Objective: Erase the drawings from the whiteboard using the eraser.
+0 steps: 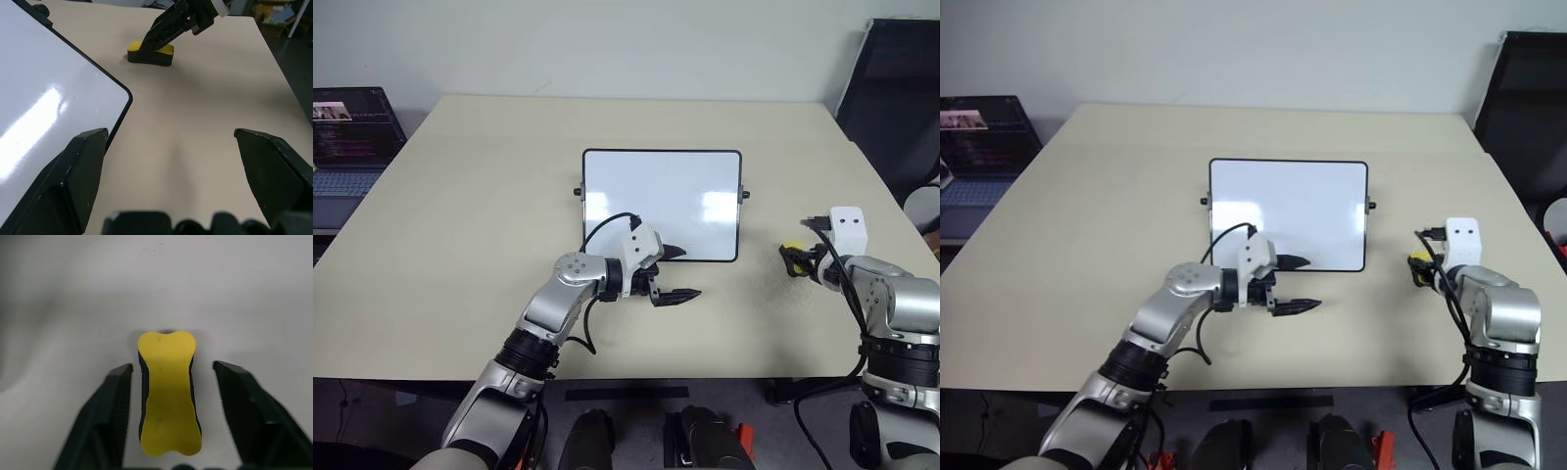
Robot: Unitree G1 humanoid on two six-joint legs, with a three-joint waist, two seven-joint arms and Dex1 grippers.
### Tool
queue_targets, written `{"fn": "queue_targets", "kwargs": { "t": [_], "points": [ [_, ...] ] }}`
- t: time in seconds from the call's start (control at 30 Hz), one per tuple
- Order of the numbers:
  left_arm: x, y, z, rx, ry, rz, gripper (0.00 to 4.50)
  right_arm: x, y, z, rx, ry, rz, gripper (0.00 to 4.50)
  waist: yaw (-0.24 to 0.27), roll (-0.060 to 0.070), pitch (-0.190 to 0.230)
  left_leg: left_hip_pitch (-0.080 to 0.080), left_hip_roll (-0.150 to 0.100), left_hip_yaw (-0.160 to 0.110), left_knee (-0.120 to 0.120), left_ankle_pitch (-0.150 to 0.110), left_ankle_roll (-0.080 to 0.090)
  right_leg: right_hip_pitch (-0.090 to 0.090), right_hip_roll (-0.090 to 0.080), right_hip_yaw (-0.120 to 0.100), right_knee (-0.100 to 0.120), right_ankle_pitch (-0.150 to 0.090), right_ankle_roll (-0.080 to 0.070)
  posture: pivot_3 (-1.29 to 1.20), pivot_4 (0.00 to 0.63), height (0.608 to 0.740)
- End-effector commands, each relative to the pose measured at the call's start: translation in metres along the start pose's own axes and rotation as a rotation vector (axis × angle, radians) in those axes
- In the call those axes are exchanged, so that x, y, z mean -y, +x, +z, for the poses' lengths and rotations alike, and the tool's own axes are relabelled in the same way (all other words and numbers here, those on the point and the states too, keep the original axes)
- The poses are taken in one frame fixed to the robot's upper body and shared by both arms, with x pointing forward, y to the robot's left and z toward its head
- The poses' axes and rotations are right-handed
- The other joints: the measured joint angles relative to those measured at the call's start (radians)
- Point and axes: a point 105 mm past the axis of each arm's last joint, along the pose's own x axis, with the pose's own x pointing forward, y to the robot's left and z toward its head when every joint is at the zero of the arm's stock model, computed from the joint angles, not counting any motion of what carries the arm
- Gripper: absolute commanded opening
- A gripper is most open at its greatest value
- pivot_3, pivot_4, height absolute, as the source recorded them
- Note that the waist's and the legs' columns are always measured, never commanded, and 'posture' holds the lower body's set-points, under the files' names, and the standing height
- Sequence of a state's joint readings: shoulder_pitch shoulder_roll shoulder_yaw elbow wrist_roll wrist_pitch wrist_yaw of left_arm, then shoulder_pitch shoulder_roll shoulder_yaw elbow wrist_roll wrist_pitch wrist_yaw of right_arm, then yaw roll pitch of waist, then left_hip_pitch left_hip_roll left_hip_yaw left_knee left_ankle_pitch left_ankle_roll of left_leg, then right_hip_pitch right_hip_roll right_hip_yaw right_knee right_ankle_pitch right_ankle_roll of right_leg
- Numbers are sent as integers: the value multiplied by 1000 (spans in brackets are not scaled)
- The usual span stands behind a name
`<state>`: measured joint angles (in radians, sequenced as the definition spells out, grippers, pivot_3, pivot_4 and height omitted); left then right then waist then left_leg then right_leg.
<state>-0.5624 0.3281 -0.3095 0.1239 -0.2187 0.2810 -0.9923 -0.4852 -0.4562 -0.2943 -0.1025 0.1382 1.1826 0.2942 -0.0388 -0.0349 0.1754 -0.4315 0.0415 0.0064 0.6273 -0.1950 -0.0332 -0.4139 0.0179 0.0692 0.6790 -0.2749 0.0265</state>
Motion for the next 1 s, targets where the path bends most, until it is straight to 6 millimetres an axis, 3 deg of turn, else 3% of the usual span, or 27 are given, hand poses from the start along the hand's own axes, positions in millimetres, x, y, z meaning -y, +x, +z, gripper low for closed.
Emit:
{"fn": "queue_targets", "kwargs": {
  "t": [0.03, 0.07, 0.27, 0.37, 0.47, 0.57, 0.77, 0.9, 1.0],
  "points": [
    [-1, -1, 15, 39, 42, 8, 4500, 7, -4, 14, 52, -14, -23, 4285, 0, 0, 0, 0, 0, 0, 0, 0, 0, 0, 0, 0, 0, 0, 0, 0, 150, 740],
    [-1, 0, 15, 39, 42, 8, 4500, 8, -4, 14, 54, -12, -26, 4472, 0, 0, 0, 0, 0, 0, 0, 0, 0, 0, 0, 0, 0, 0, 0, 0, 150, 740],
    [-5, -6, 17, 45, 25, 36, 4500, 15, -12, 22, 87, 19, -66, 4472, 0, 0, 0, 0, 0, 0, 0, 0, 0, 0, 0, 0, 0, 0, 0, 0, 150, 740],
    [-17, -23, 17, 41, -2, 140, 4500, 19, -22, 41, 192, 18, -113, 4472, -2, 0, 0, 0, 0, 0, 0, 0, 0, 0, 0, 0, 0, 0, 0, 0, 150, 740],
    [-44, -48, 11, 17, -18, 357, 4500, 16, -32, 60, 323, 31, -135, 4472, -8, 0, 0, 0, 1, 0, 0, 0, 0, 0, 1, 0, 1, 0, 0, 0, 150, 740],
    [-66, -71, 10, 28, -27, 552, 4500, 15, -36, 67, 407, -9, -162, 4472, -8, 0, 0, 0, 1, -1, 1, 0, 0, 0, 1, 0, 1, 0, 0, 0, 150, 740],
    [-105, -141, -10, -20, 7, 1061, 4500, 34, -43, 50, 552, -10, -324, 4472, 1, 0, 0, 0, 2, 0, 0, 0, 0, 1, -1, 0, 0, 0, 1, 0, 150, 740],
    [-103, -168, -32, -85, 27, 1209, 4500, 35, -47, 28, 592, -33, -384, 4472, 2, 0, 0, 0, 3, 0, 0, 0, 0, 1, -2, 1, 0, 0, 0, 0, 150, 740],
    [-99, -176, -38, -107, 32, 1241, 4500, 27, -43, 15, 589, -41, -371, 4472, 3, 0, 0, 0, 4, 0, 1, 0, 0, 1, -2, 0, 1, 0, 1, 0, 150, 740]
  ]
}}
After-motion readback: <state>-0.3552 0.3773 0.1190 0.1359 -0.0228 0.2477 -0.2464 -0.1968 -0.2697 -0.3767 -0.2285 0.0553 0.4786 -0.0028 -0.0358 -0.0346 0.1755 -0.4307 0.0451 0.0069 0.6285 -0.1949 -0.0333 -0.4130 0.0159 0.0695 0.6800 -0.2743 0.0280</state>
